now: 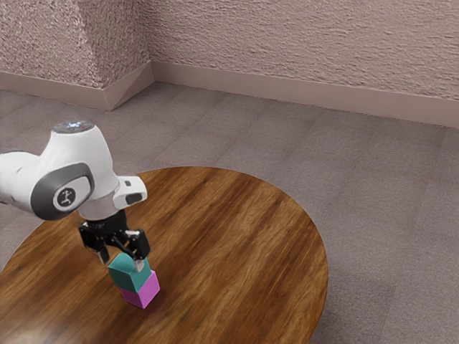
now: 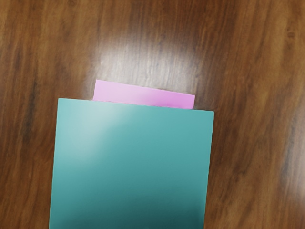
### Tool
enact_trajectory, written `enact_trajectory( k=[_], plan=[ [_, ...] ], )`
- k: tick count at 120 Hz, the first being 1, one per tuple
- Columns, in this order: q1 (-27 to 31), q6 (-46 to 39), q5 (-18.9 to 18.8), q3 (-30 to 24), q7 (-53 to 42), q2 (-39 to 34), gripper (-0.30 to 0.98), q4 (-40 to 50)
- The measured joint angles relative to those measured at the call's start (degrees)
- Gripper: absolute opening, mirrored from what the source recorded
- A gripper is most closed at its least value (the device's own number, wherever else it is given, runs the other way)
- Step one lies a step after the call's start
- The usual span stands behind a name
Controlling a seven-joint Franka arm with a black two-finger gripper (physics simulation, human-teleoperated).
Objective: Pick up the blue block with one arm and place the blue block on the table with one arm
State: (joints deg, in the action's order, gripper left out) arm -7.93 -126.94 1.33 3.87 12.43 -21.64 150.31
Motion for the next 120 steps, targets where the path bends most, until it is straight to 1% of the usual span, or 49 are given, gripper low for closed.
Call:
enact_trajectory(
  k=[16,42,63,88,120],
  plan=[
    [-0.6,-1.5,-0.1,0.1,0.6,1.6,0.64,-0.2],
    [-0.6,-2.6,-0.1,0.3,1.4,2.0,0.64,-0.3],
    [-0.3,-3.5,-0.4,0.5,0.8,2.5,0.63,-0.3],
    [-0.5,-4.4,-1.7,0.5,-0.1,3.4,0.63,-0.2],
    [0.0,-5.2,-1.9,0.5,-0.9,4.8,0.63,-0.3]
  ],
)
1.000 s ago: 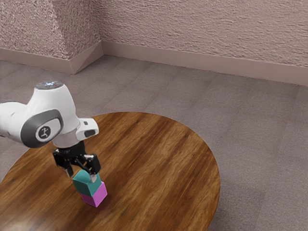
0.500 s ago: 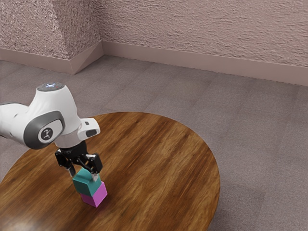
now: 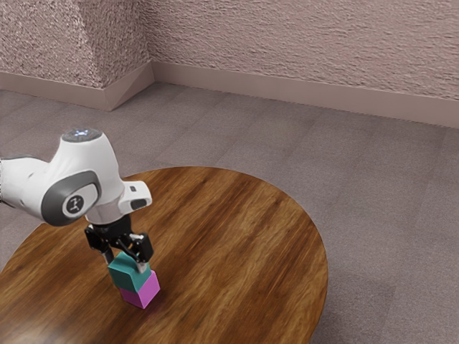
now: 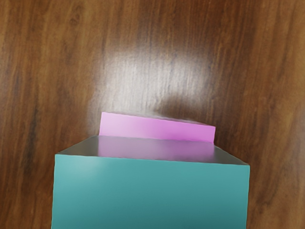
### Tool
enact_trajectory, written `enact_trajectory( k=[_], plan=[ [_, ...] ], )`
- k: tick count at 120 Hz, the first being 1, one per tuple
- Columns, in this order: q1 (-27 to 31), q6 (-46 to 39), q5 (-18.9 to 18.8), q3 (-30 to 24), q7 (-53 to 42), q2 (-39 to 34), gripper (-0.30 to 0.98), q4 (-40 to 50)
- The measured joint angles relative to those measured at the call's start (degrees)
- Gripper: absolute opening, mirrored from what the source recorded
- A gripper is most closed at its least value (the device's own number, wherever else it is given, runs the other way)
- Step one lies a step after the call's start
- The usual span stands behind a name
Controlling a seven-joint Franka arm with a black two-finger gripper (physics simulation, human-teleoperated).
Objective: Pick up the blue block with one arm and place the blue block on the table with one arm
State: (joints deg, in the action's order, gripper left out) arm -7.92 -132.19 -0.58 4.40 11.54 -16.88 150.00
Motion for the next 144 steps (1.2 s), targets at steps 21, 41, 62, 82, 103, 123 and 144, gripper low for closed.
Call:
enact_trajectory(
  k=[21,41,62,82,103,123,144],
  plan=[
    [-0.3,-1.4,0.0,0.4,-0.3,1.9,0.62,-0.4],
    [-0.1,-2.1,0.0,0.5,-0.6,2.9,0.5,-0.5],
    [0.0,-2.8,0.0,0.4,-0.7,3.4,0.44,-0.5],
    [0.1,-3.0,-0.1,0.5,-0.7,3.4,0.43,-0.5],
    [0.0,-2.7,-0.3,0.7,-0.6,2.2,0.4,-1.5],
    [-2.2,-1.7,-0.8,0.7,-0.5,6.0,0.39,-6.8],
    [-7.1,-1.6,-0.6,0.3,-0.2,15.0,0.39,-15.2]
  ],
)
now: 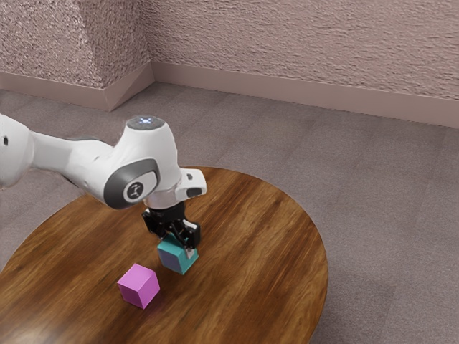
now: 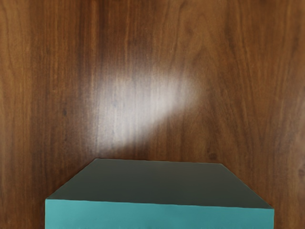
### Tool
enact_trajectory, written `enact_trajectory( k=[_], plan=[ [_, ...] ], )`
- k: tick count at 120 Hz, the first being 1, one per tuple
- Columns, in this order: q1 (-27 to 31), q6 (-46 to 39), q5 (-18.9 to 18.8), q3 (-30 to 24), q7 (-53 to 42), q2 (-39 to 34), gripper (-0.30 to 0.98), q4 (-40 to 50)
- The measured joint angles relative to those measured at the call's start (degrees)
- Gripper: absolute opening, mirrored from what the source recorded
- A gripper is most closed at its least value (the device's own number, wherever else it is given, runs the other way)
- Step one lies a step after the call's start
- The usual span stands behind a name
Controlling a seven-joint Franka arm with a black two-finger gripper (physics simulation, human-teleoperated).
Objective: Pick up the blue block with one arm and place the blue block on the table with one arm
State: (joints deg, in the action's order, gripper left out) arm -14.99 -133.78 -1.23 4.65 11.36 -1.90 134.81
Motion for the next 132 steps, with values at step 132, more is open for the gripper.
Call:
enact_trajectory(
  k=[132],
  plan=[
    [1.1,22.6,6.2,10.8,-3.1,3.7,0.64,-34.9]
  ],
)
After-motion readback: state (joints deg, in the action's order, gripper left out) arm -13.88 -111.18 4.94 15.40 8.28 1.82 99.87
